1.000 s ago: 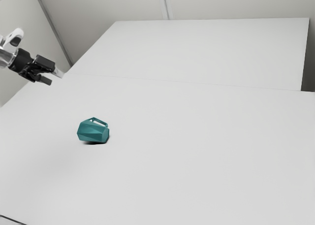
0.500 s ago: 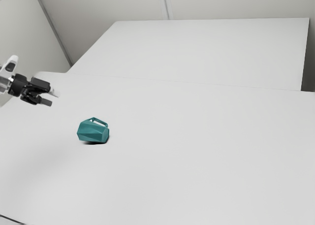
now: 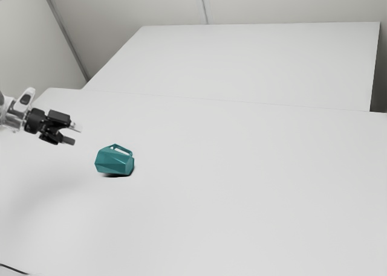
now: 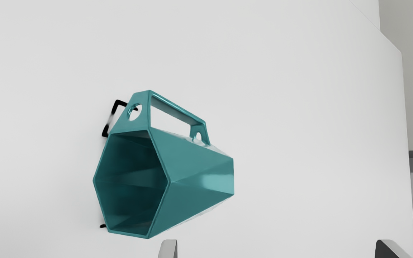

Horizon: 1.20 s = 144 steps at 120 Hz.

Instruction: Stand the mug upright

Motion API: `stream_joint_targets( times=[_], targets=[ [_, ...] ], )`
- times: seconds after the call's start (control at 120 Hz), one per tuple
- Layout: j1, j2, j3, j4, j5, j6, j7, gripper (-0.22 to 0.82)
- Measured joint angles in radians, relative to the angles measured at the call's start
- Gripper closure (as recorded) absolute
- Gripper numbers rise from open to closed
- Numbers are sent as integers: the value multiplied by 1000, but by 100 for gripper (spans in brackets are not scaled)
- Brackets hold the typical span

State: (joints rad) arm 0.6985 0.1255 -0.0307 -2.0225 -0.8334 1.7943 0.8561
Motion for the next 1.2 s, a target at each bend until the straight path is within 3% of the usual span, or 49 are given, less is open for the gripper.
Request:
stream_joint_targets(
  times=[0.333,1.2],
  targets=[
    [0,140,-1,83,-33,11,14,0],
    [-17,238,-44,82,-64,39,-80,0]
  ],
)
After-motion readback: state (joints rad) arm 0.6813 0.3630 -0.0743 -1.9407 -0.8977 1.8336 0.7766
